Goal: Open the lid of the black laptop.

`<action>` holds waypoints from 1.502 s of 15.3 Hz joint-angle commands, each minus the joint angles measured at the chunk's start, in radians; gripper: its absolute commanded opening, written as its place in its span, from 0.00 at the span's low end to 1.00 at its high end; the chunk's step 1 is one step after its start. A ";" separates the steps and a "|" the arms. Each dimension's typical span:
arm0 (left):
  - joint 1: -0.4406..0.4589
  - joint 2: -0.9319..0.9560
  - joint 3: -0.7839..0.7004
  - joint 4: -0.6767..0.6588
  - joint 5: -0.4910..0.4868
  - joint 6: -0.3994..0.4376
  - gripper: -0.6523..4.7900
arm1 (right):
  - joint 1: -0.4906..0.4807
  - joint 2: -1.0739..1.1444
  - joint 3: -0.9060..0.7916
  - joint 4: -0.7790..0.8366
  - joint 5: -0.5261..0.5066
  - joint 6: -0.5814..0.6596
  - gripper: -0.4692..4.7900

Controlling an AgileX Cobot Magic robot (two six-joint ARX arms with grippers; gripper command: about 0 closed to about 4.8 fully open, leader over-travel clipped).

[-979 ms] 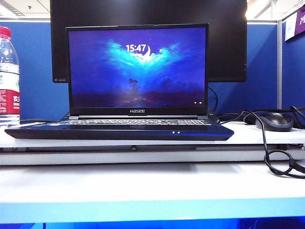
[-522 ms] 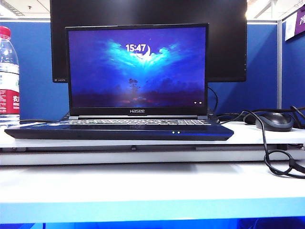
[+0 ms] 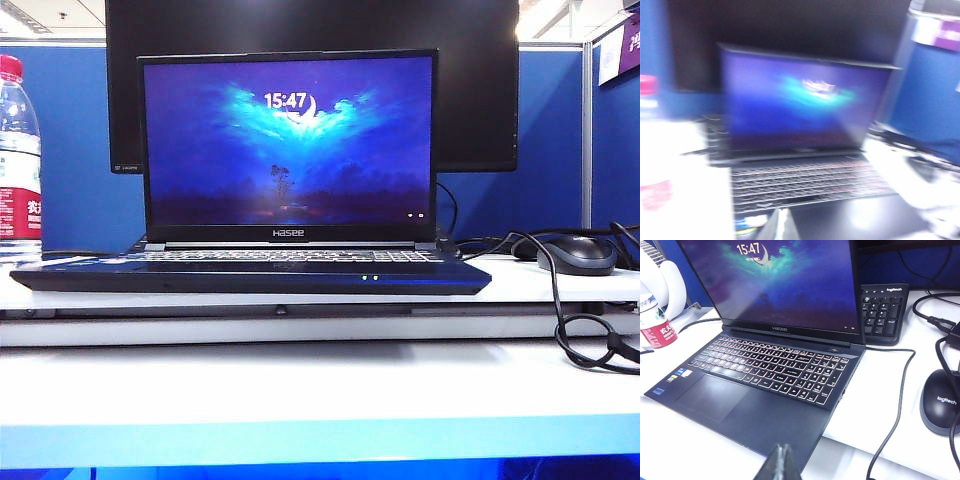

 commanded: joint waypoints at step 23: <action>0.159 -0.075 -0.599 0.526 -0.229 0.087 0.11 | 0.000 -0.004 0.005 0.014 -0.005 0.000 0.09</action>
